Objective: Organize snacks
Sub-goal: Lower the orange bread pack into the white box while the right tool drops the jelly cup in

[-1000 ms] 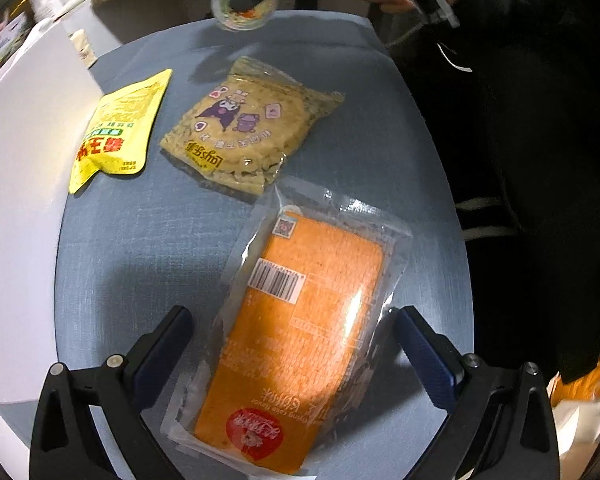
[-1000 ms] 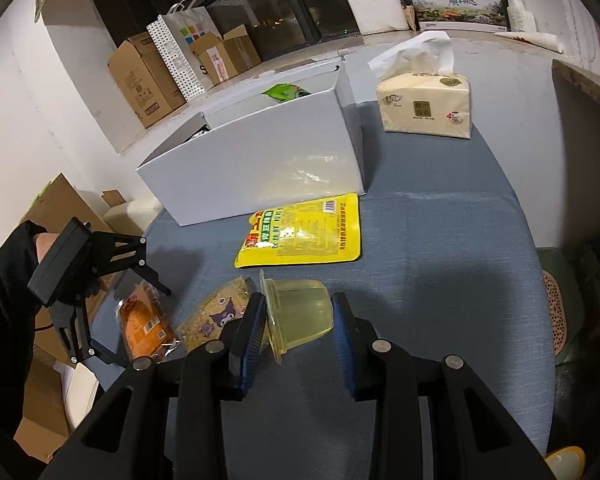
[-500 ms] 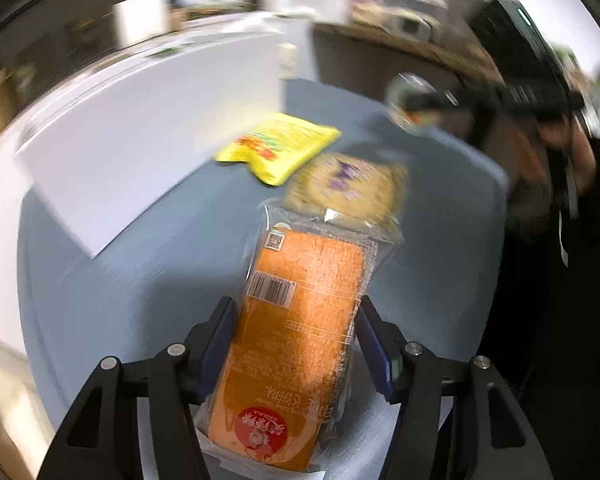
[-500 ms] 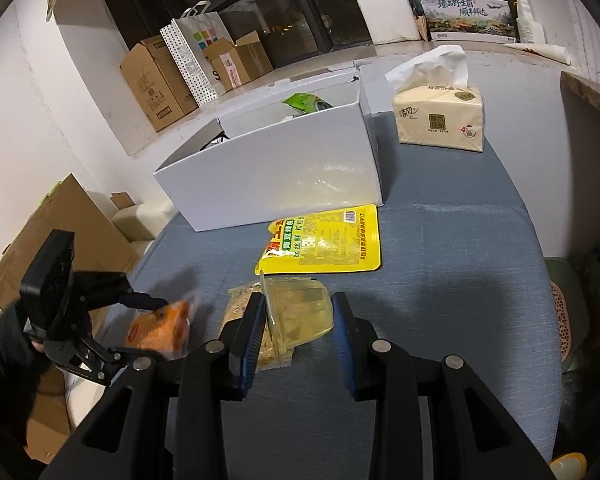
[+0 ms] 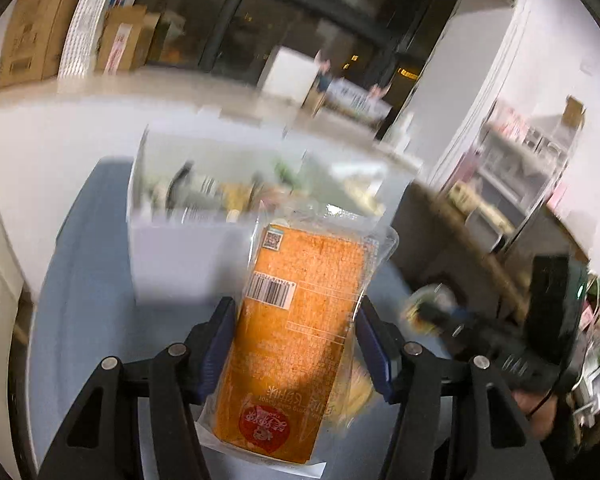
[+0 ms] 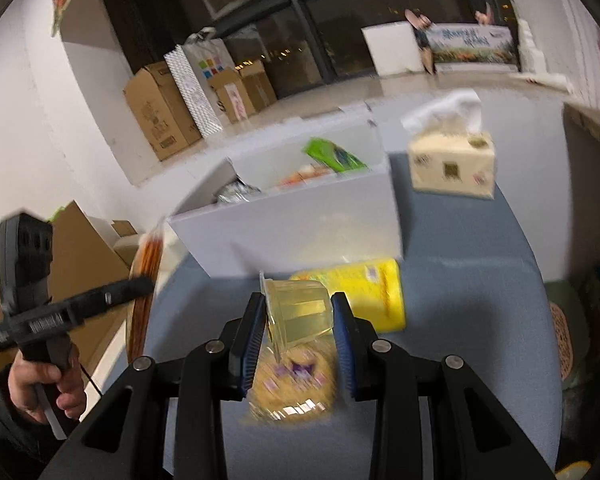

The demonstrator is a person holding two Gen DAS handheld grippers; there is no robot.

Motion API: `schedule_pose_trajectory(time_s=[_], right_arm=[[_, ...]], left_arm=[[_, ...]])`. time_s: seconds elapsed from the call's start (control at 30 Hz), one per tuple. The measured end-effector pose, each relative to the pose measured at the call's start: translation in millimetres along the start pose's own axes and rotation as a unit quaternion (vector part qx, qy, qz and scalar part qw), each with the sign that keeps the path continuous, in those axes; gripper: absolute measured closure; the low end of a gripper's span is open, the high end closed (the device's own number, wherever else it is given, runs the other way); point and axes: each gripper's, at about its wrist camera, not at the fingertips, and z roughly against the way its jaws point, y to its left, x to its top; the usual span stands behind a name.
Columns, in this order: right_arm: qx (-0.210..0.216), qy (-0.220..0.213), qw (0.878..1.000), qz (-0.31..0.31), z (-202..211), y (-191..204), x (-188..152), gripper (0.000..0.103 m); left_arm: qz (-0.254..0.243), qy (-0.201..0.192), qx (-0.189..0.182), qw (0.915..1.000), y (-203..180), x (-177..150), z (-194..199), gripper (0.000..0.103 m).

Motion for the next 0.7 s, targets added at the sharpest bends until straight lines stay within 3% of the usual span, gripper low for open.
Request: schedule_pose_trajectory(time_s=[0.23,0.33,0.53,0.6,0.7], right_arm=[[-0.001,-0.017,1.000,0.021,-15,17,56,0.067],[-0.010,-0.017,0.999,0.028,-26,18,77,0.067],[-0.017,-0.004,1.000,0.021,-42,14,93,0.067],[-0.025,-0.002,0.999,0.028,-48,13,99,0.067],[-0.036,-0.001,0.999,0.026,-62,7,116,0.067]], left_arm=[[-0.012,-0.058,0.036,0.9976,-9,77,3,0.039],[-0.024,-0.068,0.076,0.9945,4,104,-5,0.039],[-0.016,-0.031,0.103,0.9940,35,142,-74,0.039],[-0.029,-0.025,0.126,0.9913,35,144,-86,0.039],[-0.037,-0.015,0.132,0.9905,36,144,-98,0.037]])
